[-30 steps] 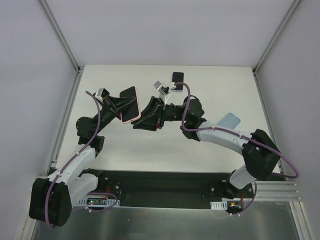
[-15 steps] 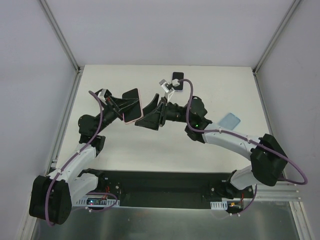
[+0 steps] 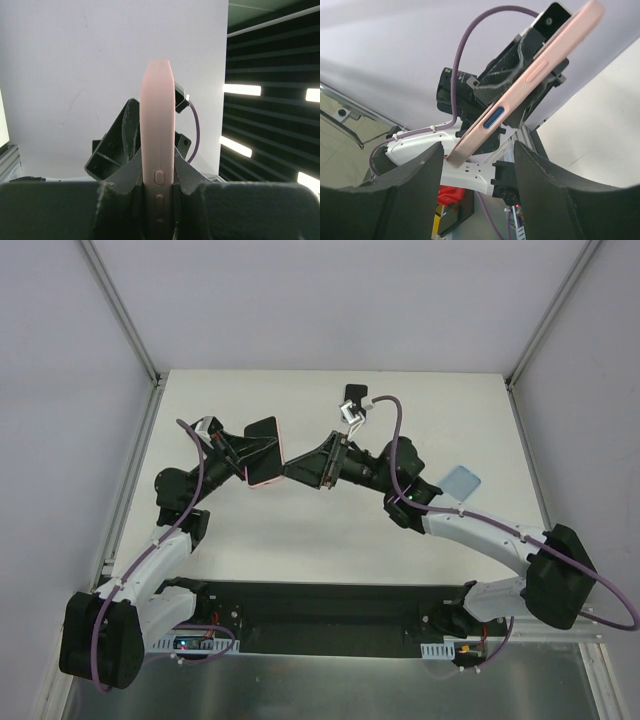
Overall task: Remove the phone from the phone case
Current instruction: Remove the phone case from the phone.
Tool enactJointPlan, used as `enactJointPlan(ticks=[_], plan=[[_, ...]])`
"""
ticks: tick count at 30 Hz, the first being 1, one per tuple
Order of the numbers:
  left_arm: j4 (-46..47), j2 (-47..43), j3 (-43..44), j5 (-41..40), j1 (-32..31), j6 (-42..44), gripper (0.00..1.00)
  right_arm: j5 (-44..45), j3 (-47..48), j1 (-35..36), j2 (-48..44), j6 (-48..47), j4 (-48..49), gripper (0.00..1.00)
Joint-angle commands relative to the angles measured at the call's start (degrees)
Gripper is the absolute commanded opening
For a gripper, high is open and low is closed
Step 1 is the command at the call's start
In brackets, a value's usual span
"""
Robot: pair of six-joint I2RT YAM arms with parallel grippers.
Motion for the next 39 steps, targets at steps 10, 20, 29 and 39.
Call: enactJointPlan(ticks=[10,20,29,39], plan=[[1.7,-0.9,4.4,2.0,0.9,2.8,0.0,9.5,2.9,4.0,-6.7,-1.4,-17.8,0.58],[1.0,-0.9,4.4,2.2,1.0,3.5,0.0,9.3,5.8,4.4,-6.1,-0.6,-17.3,0.55],[1.0,-0.9,4.4,2.2,1.1,3.5,0.0,8.9,5.8,4.5,-5.3,0.2,-16.7,0.45],[0.3,-1.1,4.3,2.1,1.2,3.6,0.0,6.7,4.7,4.6,-3.6,3.8,-9.0,0.02]])
